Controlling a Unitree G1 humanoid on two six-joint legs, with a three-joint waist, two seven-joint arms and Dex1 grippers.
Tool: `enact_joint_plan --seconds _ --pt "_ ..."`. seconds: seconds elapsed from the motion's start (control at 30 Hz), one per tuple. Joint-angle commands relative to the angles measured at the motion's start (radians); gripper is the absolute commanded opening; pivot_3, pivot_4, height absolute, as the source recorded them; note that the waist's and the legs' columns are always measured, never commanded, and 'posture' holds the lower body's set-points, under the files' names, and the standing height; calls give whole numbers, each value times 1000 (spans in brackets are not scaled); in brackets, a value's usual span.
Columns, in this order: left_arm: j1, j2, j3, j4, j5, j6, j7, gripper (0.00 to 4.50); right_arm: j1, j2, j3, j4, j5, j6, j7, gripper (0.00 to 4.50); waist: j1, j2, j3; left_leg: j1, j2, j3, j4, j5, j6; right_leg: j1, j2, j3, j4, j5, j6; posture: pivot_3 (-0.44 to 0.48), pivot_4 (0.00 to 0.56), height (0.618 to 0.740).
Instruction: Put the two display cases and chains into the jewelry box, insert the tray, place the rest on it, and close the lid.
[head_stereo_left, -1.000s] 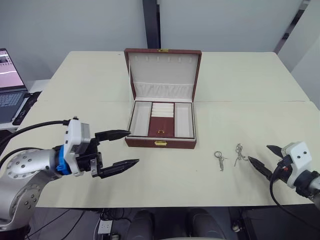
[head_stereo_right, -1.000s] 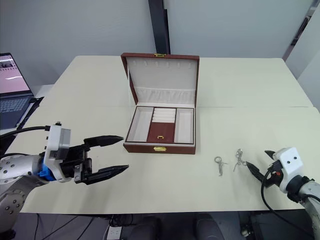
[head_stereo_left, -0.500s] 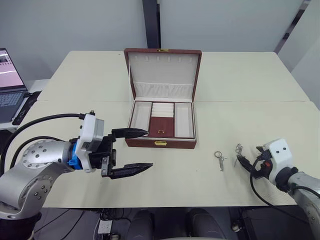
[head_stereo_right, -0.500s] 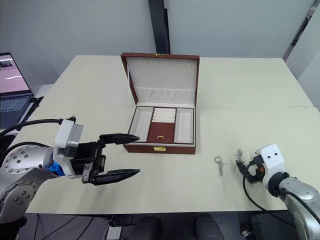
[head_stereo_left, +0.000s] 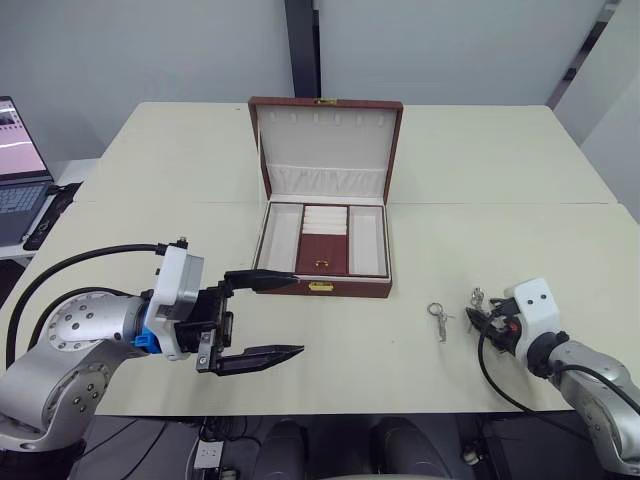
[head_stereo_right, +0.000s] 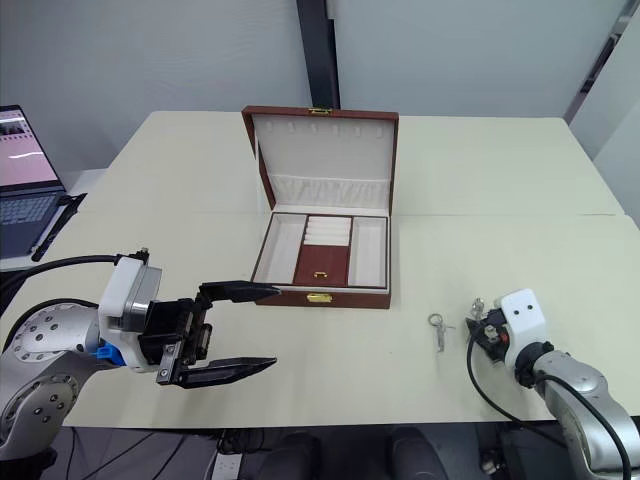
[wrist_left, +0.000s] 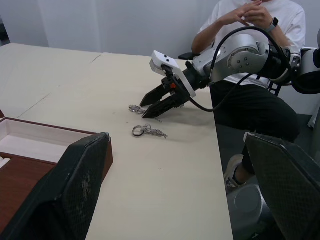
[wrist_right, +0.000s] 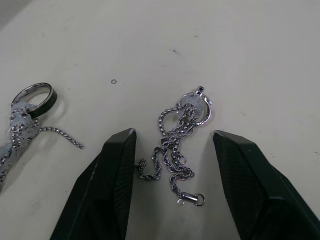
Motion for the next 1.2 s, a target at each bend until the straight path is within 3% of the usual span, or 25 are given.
enact_joint_plan --seconds 0.03,0.3,0.73,1.2 --pt "-8 -7 4 -33 -10 -18 -2 4500 18 4 4 8 -20 30 -23 1634 0 -1 0 0 0 0 0 0 0 0 0 0 0 0 0 0 150 740" --pt "-37 -14 -9 -28 -1 -10 23 4500 -4 7 3 6 -15 38 -37 24 1 -1 -1 0 0 -1 0 0 0 0 0 0 0 0 0 0 150 740" --pt "-68 -7 19 -1 8 10 111 4500 -117 16 -25 -22 19 -27 -17 24 0 0 0 -1 0 0 0 0 0 -1 0 0 0 0 0 0 150 740" --pt "46 -8 188 45 37 -2 184 4500 -523 26 118 -9 69 47 39 24 -1 2 1 -3 1 -1 0 0 0 -3 -1 -1 0 0 0 0 150 740"
